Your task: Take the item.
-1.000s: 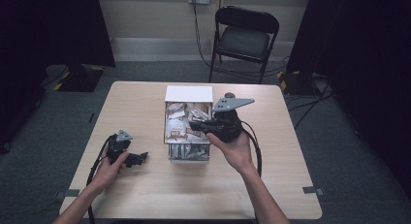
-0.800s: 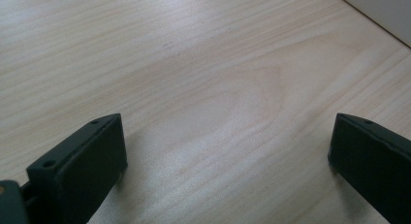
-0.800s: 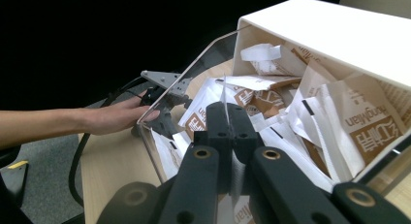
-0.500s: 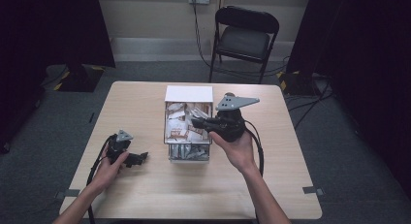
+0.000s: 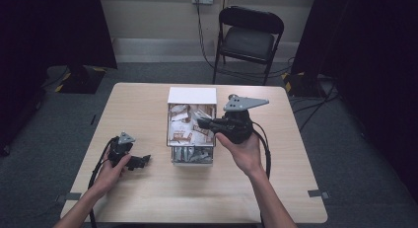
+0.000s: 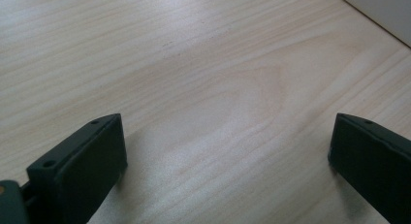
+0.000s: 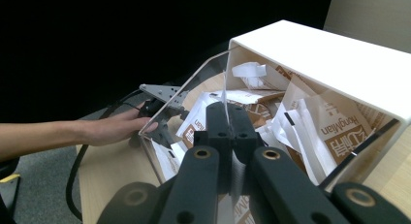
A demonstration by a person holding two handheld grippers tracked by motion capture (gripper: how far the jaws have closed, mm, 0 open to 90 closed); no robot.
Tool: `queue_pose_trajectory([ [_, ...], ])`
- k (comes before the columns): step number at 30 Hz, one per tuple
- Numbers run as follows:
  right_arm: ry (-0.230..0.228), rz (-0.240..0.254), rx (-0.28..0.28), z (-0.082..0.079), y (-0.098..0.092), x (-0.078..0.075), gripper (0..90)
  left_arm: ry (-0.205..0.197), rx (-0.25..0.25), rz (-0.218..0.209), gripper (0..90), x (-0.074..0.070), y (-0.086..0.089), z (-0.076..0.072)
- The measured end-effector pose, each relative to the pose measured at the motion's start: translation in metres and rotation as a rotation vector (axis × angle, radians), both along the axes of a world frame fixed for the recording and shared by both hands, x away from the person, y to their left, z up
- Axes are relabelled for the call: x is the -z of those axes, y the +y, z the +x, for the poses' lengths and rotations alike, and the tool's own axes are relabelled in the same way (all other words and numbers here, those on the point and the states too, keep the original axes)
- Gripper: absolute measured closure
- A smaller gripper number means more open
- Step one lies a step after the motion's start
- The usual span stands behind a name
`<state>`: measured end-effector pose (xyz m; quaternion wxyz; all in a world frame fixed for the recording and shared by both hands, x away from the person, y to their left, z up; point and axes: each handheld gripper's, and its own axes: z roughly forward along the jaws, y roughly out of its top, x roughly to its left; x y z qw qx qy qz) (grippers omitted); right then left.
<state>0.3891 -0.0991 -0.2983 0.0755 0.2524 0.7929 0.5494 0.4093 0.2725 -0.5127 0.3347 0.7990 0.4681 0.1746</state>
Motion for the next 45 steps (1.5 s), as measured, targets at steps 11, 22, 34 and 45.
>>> queue_pose_trajectory([
  [11, -0.017, 0.014, 0.010, -0.004, -0.008, -0.008, 90.0, 0.000, 0.000, 0.000, 0.0, 0.000, 0.000, 0.000],
  [22, -0.042, 0.026, 0.027, -0.009, -0.019, -0.016, 90.0, 0.000, 0.000, 0.001, 0.0, 0.000, 0.000, 0.000],
  [34, -0.058, 0.043, 0.041, -0.014, -0.034, -0.026, 90.0, 0.000, 0.000, 0.000, 0.0, 0.000, 0.000, 0.000],
  [45, -0.073, 0.064, 0.078, -0.016, -0.052, -0.032, 90.0, 0.000, 0.000, 0.000, 0.0, 0.000, 0.000, 0.000],
])
